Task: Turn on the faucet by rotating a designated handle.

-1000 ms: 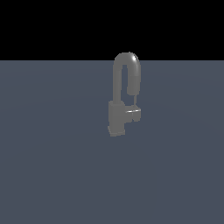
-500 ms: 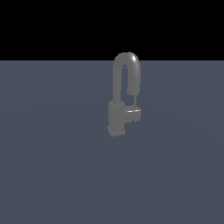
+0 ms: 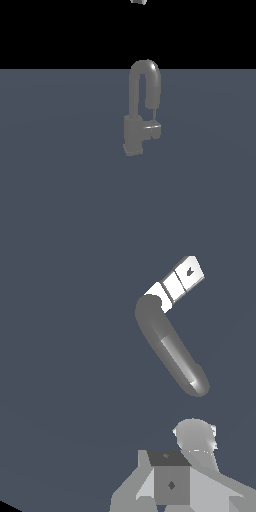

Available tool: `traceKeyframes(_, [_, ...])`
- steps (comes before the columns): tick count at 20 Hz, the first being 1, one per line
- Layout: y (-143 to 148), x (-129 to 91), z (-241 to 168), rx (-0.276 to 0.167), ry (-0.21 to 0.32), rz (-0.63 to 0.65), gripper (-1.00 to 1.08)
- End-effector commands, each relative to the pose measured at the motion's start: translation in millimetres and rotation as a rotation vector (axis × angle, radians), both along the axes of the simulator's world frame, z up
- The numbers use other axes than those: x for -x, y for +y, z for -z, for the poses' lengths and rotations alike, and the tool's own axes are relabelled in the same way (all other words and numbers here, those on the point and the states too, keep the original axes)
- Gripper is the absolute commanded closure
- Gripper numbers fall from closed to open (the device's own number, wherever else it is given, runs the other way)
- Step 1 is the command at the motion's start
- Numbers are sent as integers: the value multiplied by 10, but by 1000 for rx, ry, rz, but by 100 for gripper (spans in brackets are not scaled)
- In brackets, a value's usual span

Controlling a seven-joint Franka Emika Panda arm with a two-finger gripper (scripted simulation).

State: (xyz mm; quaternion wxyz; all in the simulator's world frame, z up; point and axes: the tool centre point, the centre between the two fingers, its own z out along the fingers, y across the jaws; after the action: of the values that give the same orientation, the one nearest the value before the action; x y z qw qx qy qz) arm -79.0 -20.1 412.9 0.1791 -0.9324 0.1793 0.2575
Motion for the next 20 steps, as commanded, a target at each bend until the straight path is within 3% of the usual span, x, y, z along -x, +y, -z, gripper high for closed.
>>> traceKeyframes(1, [-39, -122, 88, -29, 38, 31, 108])
traceKeyframes(20, [-359, -888, 964, -264, 342, 277, 108])
